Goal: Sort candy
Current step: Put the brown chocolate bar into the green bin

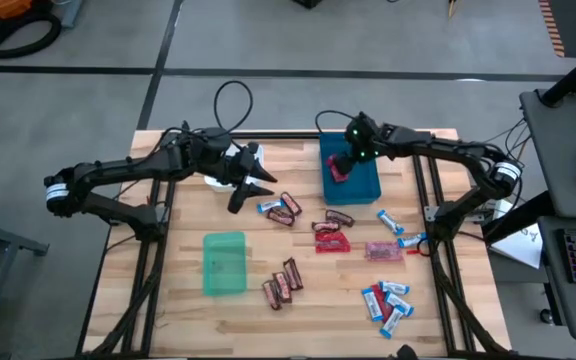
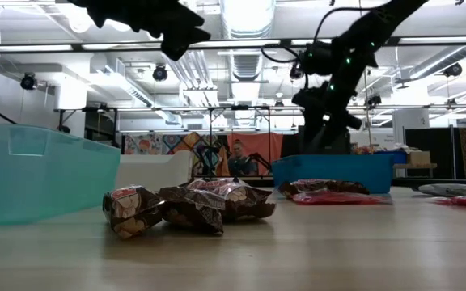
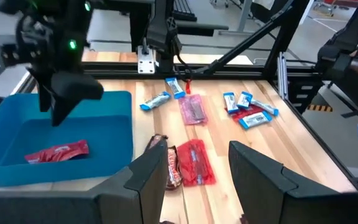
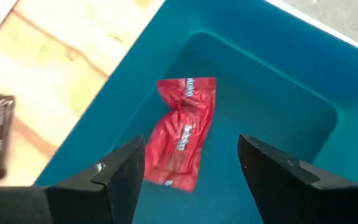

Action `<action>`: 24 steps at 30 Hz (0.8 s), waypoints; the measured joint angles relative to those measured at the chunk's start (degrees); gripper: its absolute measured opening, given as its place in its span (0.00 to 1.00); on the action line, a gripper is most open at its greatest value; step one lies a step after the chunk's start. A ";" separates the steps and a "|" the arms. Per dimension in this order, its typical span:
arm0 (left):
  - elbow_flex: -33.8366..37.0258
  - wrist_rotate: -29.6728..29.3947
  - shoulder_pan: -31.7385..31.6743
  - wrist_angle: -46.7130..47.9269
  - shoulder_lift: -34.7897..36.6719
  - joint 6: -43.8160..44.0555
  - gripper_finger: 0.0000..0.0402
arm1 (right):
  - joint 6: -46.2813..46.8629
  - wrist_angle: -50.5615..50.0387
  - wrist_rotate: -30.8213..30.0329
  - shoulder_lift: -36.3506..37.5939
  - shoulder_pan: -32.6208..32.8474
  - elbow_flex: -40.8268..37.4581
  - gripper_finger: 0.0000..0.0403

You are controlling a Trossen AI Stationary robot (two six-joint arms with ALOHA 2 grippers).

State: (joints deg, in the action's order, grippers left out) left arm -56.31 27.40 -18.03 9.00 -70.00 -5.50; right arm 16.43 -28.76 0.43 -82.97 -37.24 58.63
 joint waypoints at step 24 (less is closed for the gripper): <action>10.33 -21.11 18.02 1.08 -0.07 -1.55 0.38 | 4.19 -16.06 4.52 6.09 26.96 8.64 0.55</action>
State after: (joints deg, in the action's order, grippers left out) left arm -45.99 6.29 -0.01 10.08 -70.07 -7.05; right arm 20.62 -44.82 4.95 -76.88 -10.29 67.27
